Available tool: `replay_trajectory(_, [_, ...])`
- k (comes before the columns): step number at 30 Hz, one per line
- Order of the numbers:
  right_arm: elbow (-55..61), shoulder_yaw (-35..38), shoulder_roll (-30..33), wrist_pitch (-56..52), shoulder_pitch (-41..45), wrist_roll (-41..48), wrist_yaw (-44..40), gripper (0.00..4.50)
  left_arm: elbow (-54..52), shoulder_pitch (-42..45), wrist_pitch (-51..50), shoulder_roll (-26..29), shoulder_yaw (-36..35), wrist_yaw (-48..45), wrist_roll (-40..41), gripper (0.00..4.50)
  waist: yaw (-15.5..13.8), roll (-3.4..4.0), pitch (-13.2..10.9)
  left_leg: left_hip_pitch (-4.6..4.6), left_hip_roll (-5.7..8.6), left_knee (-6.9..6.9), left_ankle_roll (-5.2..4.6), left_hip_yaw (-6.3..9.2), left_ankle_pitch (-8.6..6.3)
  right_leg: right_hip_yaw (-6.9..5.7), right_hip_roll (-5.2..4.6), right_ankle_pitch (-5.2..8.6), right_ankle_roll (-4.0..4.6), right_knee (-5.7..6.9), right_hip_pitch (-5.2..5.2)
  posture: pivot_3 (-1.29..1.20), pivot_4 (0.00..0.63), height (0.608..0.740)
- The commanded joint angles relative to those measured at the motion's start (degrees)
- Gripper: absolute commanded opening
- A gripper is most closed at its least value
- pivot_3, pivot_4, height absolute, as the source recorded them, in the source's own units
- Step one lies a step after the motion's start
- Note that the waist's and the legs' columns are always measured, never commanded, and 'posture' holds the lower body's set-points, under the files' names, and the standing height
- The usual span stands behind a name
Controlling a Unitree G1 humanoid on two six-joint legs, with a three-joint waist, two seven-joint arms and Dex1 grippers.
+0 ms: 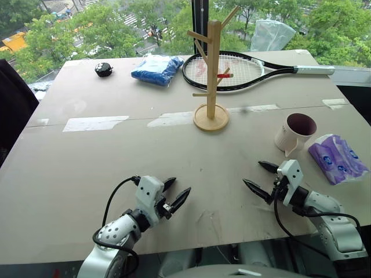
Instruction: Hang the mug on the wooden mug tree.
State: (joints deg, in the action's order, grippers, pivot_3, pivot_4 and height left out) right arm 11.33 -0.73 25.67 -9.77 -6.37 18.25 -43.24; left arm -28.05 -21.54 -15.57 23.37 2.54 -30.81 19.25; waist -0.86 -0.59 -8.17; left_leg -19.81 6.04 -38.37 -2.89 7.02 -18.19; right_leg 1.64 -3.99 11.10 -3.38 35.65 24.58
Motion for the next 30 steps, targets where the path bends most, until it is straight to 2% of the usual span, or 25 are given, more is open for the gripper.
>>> replay_trajectory(1, [1.05, 0.16, 0.10, -0.49, -0.93, 0.18, 0.41, 4.45, 0.95, 0.08, 3.04, 0.07, 0.11, -1.61, -0.30, 3.14, -0.01, 0.00, 0.00, 0.00, 0.00, 0.00, 0.00, 0.00, 0.00, 0.00, 0.00, 0.00, 0.00, 0.00, 0.00, 0.00, 0.150, 0.740])
replay_trajectory(21, [2.33, -0.47, -0.99, 0.39, -1.78, -0.58, 3.08, 4.45, 3.70, 2.40, 7.86, 0.26, 0.33, -4.91, -1.19, 3.14, -0.03, 0.01, 0.00, 0.00, 0.00, 0.00, 0.00, 0.01, 0.00, -0.02, 0.00, 0.00, 0.00, -0.01, -0.01, 0.00, 0.150, 0.740])
replay_trajectory(26, [4.81, -0.18, -2.29, 0.30, -3.97, -1.61, 6.41, 4.45, 4.69, 4.75, 9.08, 1.70, 1.70, -7.99, -1.97, 3.14, -0.16, 0.00, 0.00, -0.01, 0.00, 0.00, 0.00, 0.04, 0.00, -0.05, 0.00, 0.00, 0.00, -0.01, -0.01, 0.00, 0.150, 0.740])
replay_trajectory(30, [8.60, 1.42, -4.67, 0.44, -7.17, -3.19, 12.20, 4.45, 5.71, 8.62, 8.98, 3.25, 2.54, -11.28, -1.12, 3.14, -0.17, 0.03, -0.02, -0.01, 0.00, 0.00, 0.00, 0.05, 0.00, -0.05, 0.00, 0.00, 0.00, -0.01, -0.01, 0.00, 0.150, 0.740])
